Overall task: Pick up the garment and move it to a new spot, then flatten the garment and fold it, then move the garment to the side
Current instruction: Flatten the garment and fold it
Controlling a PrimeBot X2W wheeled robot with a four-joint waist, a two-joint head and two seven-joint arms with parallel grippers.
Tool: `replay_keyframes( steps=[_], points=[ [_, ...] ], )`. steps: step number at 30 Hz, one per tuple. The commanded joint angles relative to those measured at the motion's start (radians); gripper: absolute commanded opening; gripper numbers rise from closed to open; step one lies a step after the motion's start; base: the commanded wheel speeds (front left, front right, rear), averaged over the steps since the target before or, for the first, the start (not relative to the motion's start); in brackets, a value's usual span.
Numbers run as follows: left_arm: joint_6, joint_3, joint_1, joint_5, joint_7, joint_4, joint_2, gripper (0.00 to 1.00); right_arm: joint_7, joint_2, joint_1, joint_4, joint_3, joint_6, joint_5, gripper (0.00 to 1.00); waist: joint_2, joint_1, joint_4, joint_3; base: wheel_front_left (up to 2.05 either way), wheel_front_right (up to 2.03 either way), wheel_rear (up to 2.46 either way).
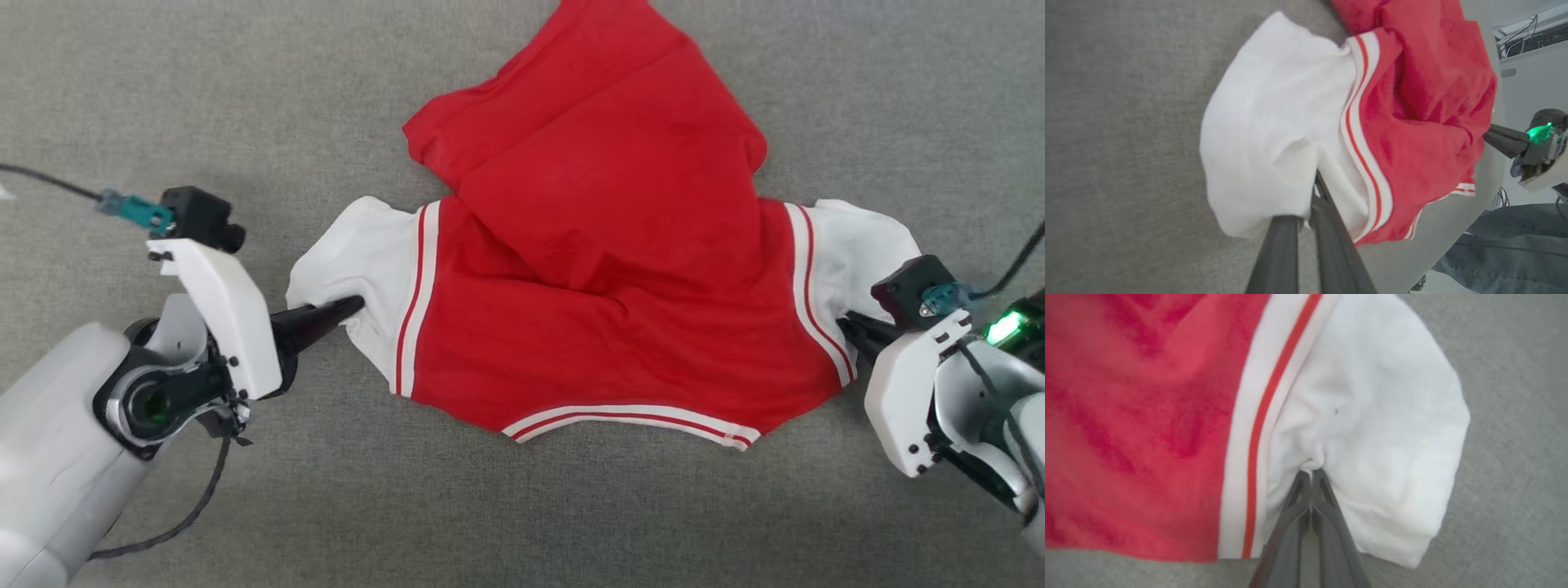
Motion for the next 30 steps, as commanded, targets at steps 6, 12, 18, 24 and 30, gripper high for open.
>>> replay_keyframes(
  steps=[6, 12, 18, 24, 30],
  points=[
    [0.002, 0.054, 0.083, -0.022, -0.163, -0.113, 0.045, 0.00, -0.104, 0.047, 0.078, -0.035, -0.107, 0.000, 0.019, 0.00, 0.0000, 0.0000, -0.013, -0.037, 0.00, 0.00, 0.00],
    [0.002, 0.089, 0.088, -0.002, -0.301, -0.207, 0.057, 0.00, -0.172, 0.114, 0.084, -0.103, -0.242, 0.000, 0.014, 0.00, 0.0000, 0.0000, -0.020, -0.032, 0.00, 0.00, 0.00],
    [0.002, 0.121, -0.019, 0.021, -0.390, -0.192, 0.026, 0.00, -0.205, 0.182, -0.018, -0.113, -0.336, 0.000, 0.004, 0.00, 0.0000, 0.0000, -0.028, 0.010, 0.00, 0.00, 0.00],
    [0.002, 0.127, -0.194, 0.050, -0.427, -0.075, -0.013, 0.00, -0.174, 0.274, -0.247, -0.049, -0.368, 0.000, -0.010, 0.00, 0.0000, 0.0000, -0.053, 0.080, 0.00, 0.00, 0.00],
    [0.002, 0.173, -0.441, 0.051, -0.459, 0.083, -0.059, 0.00, -0.166, 0.391, -0.572, 0.113, -0.394, 0.000, -0.034, 0.00, 0.0000, 0.0000, -0.086, 0.153, 0.00, 0.00, 0.00]
  ],
)
